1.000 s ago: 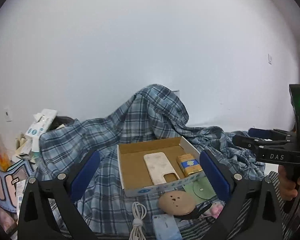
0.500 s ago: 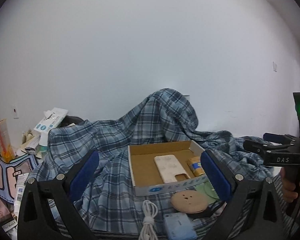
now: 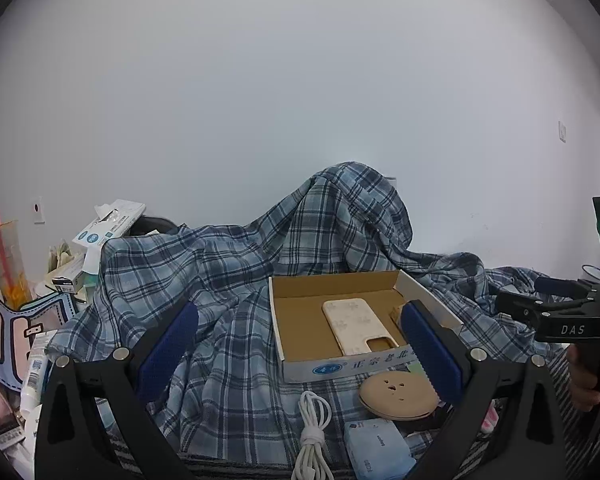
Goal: Organize soft objects
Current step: 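Lower the left tool and grasp the white coiled cable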
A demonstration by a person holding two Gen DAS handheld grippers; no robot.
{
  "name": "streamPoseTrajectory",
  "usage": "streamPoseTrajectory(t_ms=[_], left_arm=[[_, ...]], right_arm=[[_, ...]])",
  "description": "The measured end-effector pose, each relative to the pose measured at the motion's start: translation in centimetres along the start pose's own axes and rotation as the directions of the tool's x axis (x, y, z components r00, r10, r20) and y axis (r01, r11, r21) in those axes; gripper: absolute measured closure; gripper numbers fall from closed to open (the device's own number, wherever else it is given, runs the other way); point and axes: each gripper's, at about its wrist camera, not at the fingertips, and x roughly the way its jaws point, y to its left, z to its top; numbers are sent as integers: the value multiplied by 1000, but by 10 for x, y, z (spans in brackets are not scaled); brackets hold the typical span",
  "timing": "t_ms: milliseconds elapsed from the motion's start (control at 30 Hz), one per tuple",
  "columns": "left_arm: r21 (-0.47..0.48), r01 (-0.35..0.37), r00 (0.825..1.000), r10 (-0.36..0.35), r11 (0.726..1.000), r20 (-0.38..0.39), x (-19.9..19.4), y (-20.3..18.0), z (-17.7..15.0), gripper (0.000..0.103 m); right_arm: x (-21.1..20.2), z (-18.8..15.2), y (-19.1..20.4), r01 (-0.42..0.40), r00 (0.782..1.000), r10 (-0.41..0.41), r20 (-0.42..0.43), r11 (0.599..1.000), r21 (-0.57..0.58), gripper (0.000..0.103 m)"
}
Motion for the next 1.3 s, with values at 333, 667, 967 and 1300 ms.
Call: streamPoseTrajectory(t_ms=[333, 667, 967, 1300], left_arm=[[-9, 17, 999, -17, 1000, -30, -3, 5, 6, 0], [-77, 67, 957, -86, 995, -276, 24, 19, -4, 18], [-27, 82, 839, -84, 996, -538, 68, 4, -39, 52], [-45, 121, 769, -122, 992, -628, 88, -1, -58, 85]], right_arm=[[1, 1, -1, -1, 1000, 1, -2, 1000, 8, 0], [4, -5, -4, -11, 1000, 12, -16, 1000, 26, 0], [7, -8, -6, -12, 1000, 13, -25, 1000, 28, 0], [8, -8, -7, -1, 999, 3, -41, 999, 46, 0]])
